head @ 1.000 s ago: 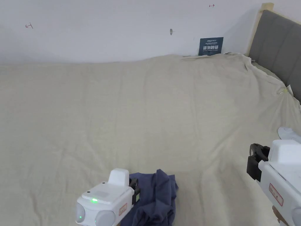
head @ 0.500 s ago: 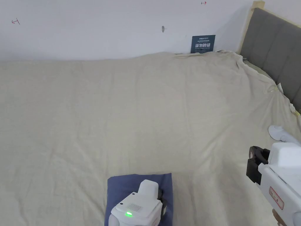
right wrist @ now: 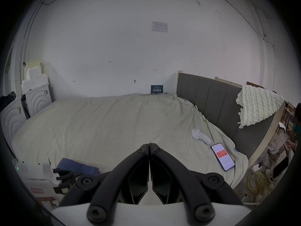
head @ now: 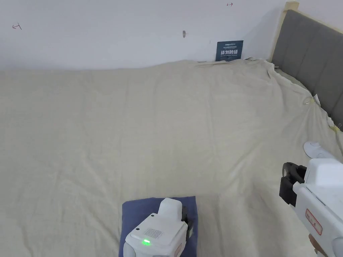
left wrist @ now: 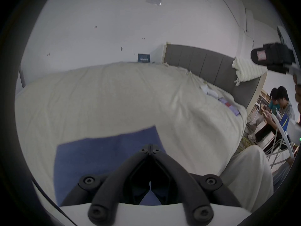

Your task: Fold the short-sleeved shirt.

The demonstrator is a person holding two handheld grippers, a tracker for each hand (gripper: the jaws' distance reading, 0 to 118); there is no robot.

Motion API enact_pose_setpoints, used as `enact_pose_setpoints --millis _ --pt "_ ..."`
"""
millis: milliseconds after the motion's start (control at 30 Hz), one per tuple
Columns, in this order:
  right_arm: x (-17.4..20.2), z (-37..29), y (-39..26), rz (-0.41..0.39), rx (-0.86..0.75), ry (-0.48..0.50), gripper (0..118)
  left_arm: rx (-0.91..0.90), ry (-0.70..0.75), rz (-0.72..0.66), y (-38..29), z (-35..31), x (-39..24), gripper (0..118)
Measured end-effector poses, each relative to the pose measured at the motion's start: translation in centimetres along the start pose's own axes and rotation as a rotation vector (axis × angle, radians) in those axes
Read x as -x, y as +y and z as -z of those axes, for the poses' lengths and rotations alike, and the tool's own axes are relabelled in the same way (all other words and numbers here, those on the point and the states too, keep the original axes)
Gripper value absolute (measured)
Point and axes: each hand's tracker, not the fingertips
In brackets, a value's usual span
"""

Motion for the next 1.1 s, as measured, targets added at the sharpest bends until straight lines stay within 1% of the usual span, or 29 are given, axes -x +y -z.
enact_pose_setpoints --millis 233,467,567,700,833,900,1000,1100 --pt "2.2 -1.4 2.0 -0.002 -0.079 0.041 0 -0.169 0.043 0.028 5.3 -5.5 1.1 0" --pt "5.1 -2.8 3.6 -0.013 -0.173 0.077 0 -0.314 0.183 0.050 8.9 -10.3 4.3 0" --pt "6.4 -3.4 4.0 -0.019 -0.212 0.087 0 -0.355 0.235 0.034 9.9 -12.2 6.4 0" --pt "7.8 -3.3 4.0 -0.037 -0.254 0.082 0 -0.411 0.325 0.005 10.2 -14.3 9.5 0" --pt "8.7 -2.9 3.6 -0.038 -0.278 0.087 0 -0.434 0.410 0.017 9.6 -16.1 12.1 0" --pt "9.3 -2.9 3.4 -0.041 -0.291 0.086 0 -0.442 0.428 -0.011 9.1 -16.9 13.3 0" --pt "9.8 -2.6 3.2 -0.038 -0.292 0.097 0 -0.450 0.476 -0.010 8.1 -17.7 14.5 0" --pt "10.3 -2.3 3.0 -0.037 -0.286 0.105 0 -0.447 0.488 -0.031 7.6 -18.2 15.4 0"
